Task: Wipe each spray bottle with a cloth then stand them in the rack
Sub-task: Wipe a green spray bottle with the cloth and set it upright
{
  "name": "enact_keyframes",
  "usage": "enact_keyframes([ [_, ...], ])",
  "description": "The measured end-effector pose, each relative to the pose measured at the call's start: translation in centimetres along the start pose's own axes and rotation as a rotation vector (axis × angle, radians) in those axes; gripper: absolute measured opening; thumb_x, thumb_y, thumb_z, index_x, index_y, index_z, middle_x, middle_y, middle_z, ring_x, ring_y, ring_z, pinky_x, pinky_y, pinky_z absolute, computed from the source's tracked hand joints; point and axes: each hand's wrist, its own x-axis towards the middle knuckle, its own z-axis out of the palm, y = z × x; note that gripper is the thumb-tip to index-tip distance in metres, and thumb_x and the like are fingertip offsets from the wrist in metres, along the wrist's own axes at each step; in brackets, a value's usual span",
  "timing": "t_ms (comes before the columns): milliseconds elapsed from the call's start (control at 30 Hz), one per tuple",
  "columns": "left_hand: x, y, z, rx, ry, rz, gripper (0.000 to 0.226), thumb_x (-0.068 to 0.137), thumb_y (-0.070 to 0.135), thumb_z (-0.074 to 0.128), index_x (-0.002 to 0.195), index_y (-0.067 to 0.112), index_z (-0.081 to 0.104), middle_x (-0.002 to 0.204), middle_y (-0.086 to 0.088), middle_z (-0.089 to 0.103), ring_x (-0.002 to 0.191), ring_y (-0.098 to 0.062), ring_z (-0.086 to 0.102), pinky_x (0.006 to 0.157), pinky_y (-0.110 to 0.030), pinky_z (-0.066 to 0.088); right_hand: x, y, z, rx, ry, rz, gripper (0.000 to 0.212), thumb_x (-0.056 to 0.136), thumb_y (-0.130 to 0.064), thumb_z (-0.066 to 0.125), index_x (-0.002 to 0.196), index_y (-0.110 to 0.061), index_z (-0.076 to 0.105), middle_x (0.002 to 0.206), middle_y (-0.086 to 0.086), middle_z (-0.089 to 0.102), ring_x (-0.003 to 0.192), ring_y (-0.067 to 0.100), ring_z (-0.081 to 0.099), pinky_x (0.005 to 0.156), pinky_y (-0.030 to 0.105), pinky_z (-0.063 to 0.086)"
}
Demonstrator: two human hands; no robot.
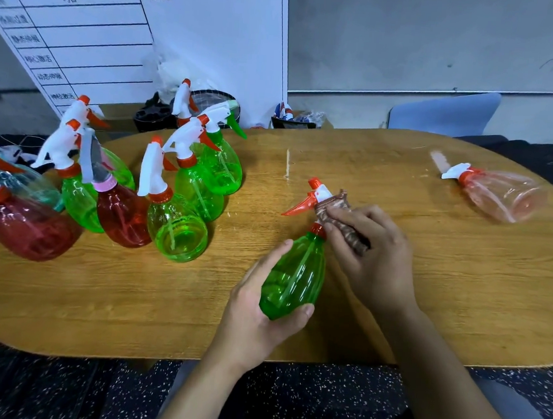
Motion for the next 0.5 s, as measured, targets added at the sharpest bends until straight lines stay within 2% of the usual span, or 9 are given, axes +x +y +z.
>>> enact_keyframes([
  [67,0.0,0.0,0.0,-0.017,0.002,-0.010,0.086,0.083,0.053,0.086,0.157,0.051,0.041,0.160,0.018,0.049,0.149,-0.010,0.048,0.120,-0.049,0.046,0.1,-0.2,0.2,0.009,-0.115,-0.088,0.031,0.099,-0.042,0.066,0.122,-0.023,0.076,0.102,-0.006,0.064,0.085,0.007,0.064,0.061,0.032,0.059],
  [133,0.0,-0.1,-0.1,-0.031,0.001,-0.020,0.087,0.083,0.051,0.086,0.157,0.051,0.041,0.160,0.017,0.049,0.149,-0.011,0.048,0.120,-0.049,0.046,0.5,-0.2,0.3,-0.021,-0.136,-0.101,0.033,0.099,-0.045,0.063,0.120,-0.025,0.077,0.100,-0.008,0.064,0.081,0.007,0.063,0.058,0.032,0.058],
  [233,0.1,-0.1,-0.1,-0.014,-0.009,-0.002,0.087,0.084,0.048,0.086,0.159,0.046,0.041,0.161,0.015,0.049,0.150,-0.013,0.047,0.120,-0.051,0.045,1.5,0.1,0.1,-0.014,0.057,0.070,0.030,0.099,-0.042,0.065,0.119,-0.023,0.077,0.101,-0.007,0.066,0.081,0.003,0.063,0.063,0.027,0.057],
  [333,-0.1,0.1,-0.1,0.007,-0.037,0.002,0.086,0.083,0.052,0.086,0.158,0.049,0.042,0.158,0.015,0.052,0.147,-0.012,0.051,0.118,-0.049,0.047,2.8,-0.5,-0.1,0.175,0.209,0.211,0.024,0.100,-0.028,0.069,0.122,-0.023,0.076,0.105,-0.007,0.069,0.093,0.001,0.066,0.077,0.016,0.053],
  [433,-0.1,0.1,0.0,0.005,-0.032,-0.005,0.086,0.083,0.050,0.086,0.157,0.049,0.043,0.158,0.021,0.049,0.148,-0.009,0.048,0.120,-0.047,0.045,3.3,-1.0,0.2,0.220,0.087,0.207,0.024,0.102,-0.029,0.068,0.124,-0.024,0.076,0.103,-0.014,0.067,0.095,0.001,0.065,0.076,0.012,0.048],
  [500,0.0,-0.1,0.0,-0.032,-0.025,-0.021,0.087,0.084,0.047,0.087,0.159,0.046,0.042,0.161,0.016,0.048,0.150,-0.015,0.048,0.120,-0.051,0.044,3.2,-0.5,0.3,0.208,0.012,0.224,0.025,0.101,-0.031,0.069,0.124,-0.025,0.076,0.098,-0.013,0.068,0.088,0.005,0.066,0.069,0.016,0.049],
])
